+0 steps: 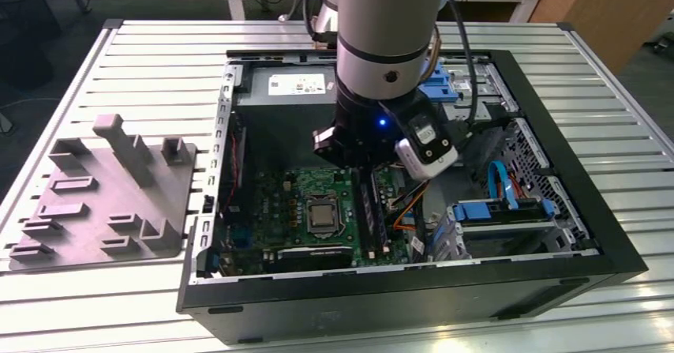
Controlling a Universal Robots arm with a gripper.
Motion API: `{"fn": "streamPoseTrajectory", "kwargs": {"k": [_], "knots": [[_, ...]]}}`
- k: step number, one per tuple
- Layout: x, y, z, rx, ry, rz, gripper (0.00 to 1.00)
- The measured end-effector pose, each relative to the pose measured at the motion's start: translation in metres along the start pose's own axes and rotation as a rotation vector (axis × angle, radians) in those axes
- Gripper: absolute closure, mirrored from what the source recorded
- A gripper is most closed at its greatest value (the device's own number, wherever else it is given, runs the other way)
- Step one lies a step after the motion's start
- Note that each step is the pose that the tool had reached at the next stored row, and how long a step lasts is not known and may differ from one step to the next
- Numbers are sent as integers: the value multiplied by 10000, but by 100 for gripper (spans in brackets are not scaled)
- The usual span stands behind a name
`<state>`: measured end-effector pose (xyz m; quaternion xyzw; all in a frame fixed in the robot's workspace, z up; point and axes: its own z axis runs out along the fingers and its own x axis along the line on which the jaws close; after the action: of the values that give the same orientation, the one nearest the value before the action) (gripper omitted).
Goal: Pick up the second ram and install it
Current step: 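Insert the second ram into the second slot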
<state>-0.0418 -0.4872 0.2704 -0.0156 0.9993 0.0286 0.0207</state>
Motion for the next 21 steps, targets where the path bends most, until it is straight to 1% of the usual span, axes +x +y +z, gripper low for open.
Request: {"fn": "streamPoseTrajectory", "kwargs": {"k": [12,18,21], "knots": [[7,2,181,-13,-1,2,89],[-25,-1,229,-21,-1,1,89],[-29,-3,262,-21,-1,2,89]]}}
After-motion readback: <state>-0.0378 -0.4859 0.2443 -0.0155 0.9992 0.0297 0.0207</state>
